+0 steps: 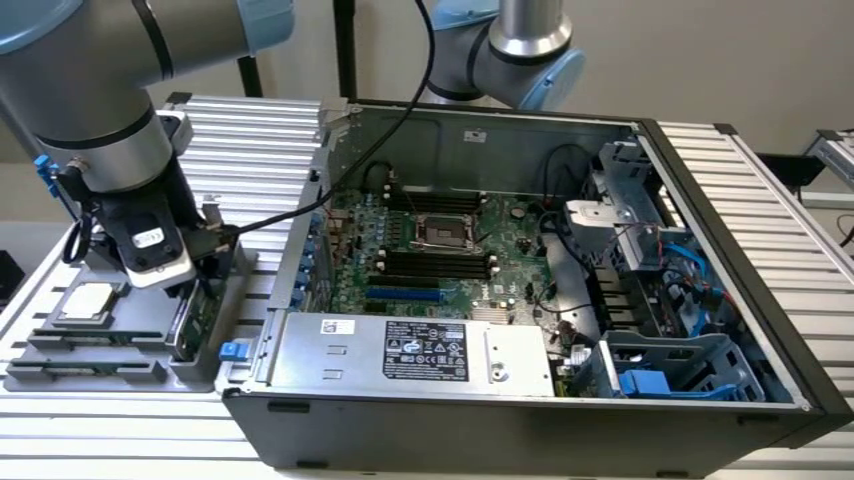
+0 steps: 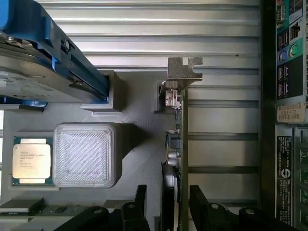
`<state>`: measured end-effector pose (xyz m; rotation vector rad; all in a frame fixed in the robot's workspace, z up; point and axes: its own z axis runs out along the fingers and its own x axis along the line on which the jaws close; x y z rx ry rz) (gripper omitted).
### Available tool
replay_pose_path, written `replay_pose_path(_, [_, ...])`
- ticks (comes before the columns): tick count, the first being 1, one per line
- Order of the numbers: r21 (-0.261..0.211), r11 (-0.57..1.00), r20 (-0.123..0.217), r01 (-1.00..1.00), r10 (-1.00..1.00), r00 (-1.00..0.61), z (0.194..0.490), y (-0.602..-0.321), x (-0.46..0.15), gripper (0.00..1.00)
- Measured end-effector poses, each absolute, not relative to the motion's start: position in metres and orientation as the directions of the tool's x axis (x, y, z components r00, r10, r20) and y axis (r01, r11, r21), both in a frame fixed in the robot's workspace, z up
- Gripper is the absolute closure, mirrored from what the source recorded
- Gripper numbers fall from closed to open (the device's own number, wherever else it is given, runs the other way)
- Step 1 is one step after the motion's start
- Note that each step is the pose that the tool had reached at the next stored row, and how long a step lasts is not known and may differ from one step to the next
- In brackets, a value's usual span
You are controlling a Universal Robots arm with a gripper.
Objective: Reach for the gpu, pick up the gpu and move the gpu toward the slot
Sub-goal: 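Pick up the gpu and move the gpu toward the slot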
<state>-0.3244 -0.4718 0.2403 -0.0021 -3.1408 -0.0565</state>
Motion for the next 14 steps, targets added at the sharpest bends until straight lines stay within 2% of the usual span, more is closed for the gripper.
replay_pose_path(14, [0.027, 0.999, 0.001, 0.02, 0.02, -1.0, 0.2419, -0.4718, -0.3222, 0.52])
